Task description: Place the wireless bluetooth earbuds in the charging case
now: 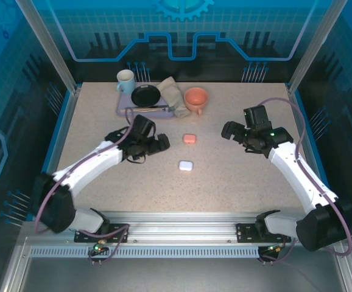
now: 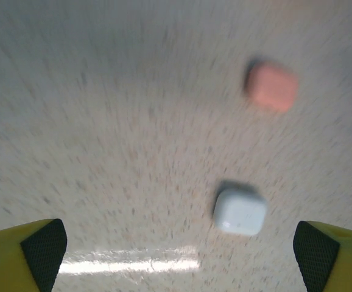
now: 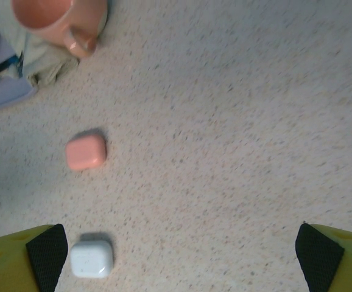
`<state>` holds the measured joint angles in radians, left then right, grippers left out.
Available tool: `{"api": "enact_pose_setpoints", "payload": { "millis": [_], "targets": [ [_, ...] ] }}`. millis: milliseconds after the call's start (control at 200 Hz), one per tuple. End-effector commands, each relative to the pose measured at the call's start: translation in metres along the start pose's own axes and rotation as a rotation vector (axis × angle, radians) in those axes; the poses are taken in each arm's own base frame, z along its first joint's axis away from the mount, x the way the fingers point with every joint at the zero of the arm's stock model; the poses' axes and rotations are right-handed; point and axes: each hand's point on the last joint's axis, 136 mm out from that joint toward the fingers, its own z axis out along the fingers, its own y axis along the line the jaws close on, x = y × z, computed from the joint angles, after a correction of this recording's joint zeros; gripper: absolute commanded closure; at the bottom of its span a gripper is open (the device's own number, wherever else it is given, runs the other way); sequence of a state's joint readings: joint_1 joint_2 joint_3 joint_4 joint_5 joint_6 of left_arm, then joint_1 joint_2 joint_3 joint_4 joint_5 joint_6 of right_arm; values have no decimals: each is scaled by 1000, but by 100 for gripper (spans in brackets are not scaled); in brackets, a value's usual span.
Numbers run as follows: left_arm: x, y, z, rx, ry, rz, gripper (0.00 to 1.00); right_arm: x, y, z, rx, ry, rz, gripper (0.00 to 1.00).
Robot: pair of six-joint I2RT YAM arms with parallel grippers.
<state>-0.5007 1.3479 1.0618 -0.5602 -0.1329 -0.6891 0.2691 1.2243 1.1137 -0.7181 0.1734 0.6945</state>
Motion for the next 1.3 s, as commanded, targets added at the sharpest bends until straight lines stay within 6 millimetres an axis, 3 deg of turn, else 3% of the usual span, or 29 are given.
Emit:
{"api": "enact_pose_setpoints", "payload": {
  "millis": [0,115,180,280,440,590,690,715,780,910,975,1050,1291],
  "targets": [
    [-57,19,-54,-121,-319,203,1,-27,-21,-9,107,-100,-38,0],
    [-93,25,-84,-181,-612,420,1,-45,-43,6,234,-227,-99,0],
    [-99,36,-84,-209,-679,507,1,-49,-53,20,275,-308,-135,0],
    [-102,64,-65,-257,-706,528,1,-42,-68,46,336,-337,-235,0],
    [-84,101,-20,-235,-737,519,1,-37,-88,73,424,-351,-315,0],
    [-71,130,15,-235,-719,462,1,-55,-75,74,345,-526,-387,0],
    [-74,136,24,-209,-717,435,1,-45,-71,86,249,-593,-457,0],
    [-76,136,26,-205,-715,439,1,-34,-73,92,214,-596,-474,0],
    [-77,138,32,-164,-712,440,1,-26,-72,91,124,-703,-475,0],
    [-76,145,48,-104,-684,430,1,-18,-58,113,28,-644,-553,0],
    [-76,150,59,-90,-651,419,1,-19,-59,126,-35,-509,-528,0],
    [-86,157,61,-26,-593,345,1,-22,-63,124,-50,-519,-511,0],
    [-85,160,61,-24,-587,341,1,-19,-58,125,-40,-519,-537,0]
  ]
}}
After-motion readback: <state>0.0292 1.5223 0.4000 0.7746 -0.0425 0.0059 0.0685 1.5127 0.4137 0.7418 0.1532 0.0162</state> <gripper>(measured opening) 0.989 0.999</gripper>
